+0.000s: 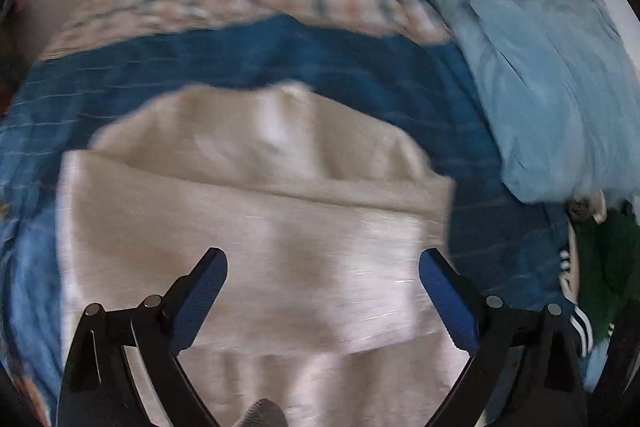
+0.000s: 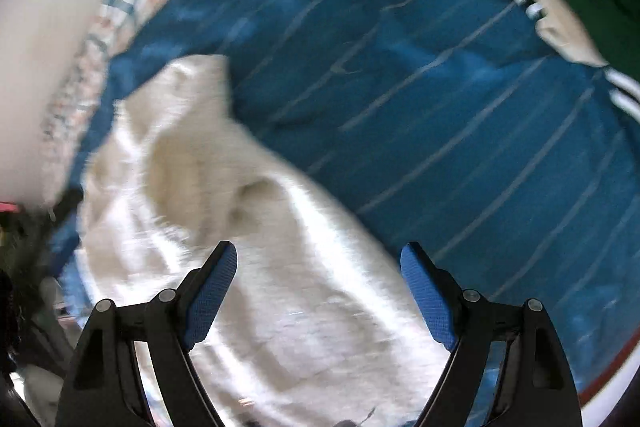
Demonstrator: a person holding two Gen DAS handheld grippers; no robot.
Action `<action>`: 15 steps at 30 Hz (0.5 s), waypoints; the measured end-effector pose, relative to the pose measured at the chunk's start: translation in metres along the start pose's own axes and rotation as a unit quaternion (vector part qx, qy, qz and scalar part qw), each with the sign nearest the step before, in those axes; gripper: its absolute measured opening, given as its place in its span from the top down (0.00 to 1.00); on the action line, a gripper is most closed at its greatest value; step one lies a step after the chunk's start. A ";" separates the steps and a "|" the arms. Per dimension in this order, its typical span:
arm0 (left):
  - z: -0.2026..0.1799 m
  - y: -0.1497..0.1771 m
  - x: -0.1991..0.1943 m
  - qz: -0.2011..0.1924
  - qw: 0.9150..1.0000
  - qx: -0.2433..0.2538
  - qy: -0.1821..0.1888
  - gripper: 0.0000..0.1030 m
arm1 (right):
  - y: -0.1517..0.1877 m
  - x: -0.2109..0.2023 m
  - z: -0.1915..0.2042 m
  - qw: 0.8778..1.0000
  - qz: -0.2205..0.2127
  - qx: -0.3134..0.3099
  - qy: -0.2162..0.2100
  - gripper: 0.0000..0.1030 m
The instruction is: Fold large clothes
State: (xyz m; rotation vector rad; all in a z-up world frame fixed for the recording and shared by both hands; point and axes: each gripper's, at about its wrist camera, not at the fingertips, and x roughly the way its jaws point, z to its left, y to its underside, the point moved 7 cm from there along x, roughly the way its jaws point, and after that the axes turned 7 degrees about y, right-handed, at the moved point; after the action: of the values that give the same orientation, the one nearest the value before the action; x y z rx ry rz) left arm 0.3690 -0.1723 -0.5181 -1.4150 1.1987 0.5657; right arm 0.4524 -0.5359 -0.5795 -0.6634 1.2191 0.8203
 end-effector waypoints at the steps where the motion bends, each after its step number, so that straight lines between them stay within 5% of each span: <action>1: 0.016 0.002 -0.009 -0.011 1.000 -0.005 -0.027 0.05 | -0.001 0.000 0.006 1.000 0.006 0.000 -0.022 0.17; 4: 0.071 0.031 -0.025 -0.021 0.989 0.027 -0.144 0.05 | -0.008 0.002 0.038 0.995 0.021 -0.006 -0.098 0.17; 6: 0.110 0.064 -0.015 0.013 0.977 0.040 -0.207 0.05 | -0.013 0.008 0.058 0.992 0.027 -0.015 -0.119 0.17; 11: 0.169 0.137 0.024 0.079 0.959 0.026 -0.272 0.05 | -0.023 0.056 0.127 0.985 0.063 -0.081 -0.137 0.22; 12: 0.173 0.148 0.030 0.089 0.958 0.024 -0.272 0.05 | -0.023 0.068 0.138 0.982 0.076 -0.094 -0.144 0.33; 13: 0.175 0.156 0.034 0.096 0.959 0.017 -0.265 0.05 | -0.020 0.082 0.151 0.978 0.091 -0.113 -0.149 0.78; 14: 0.178 0.161 0.039 0.094 0.962 0.006 -0.258 0.04 | -0.017 0.096 0.161 0.975 0.106 -0.136 -0.140 0.91; 15: 0.180 0.163 0.041 0.080 0.964 -0.007 -0.254 0.04 | -0.016 0.103 0.165 0.976 0.103 -0.151 -0.115 0.91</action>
State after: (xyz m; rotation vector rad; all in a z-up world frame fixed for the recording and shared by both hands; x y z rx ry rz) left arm 0.2910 0.0064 -0.6682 -1.0944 0.8952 0.9851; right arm 0.5683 -0.3916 -0.6417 -0.6714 0.9709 1.2374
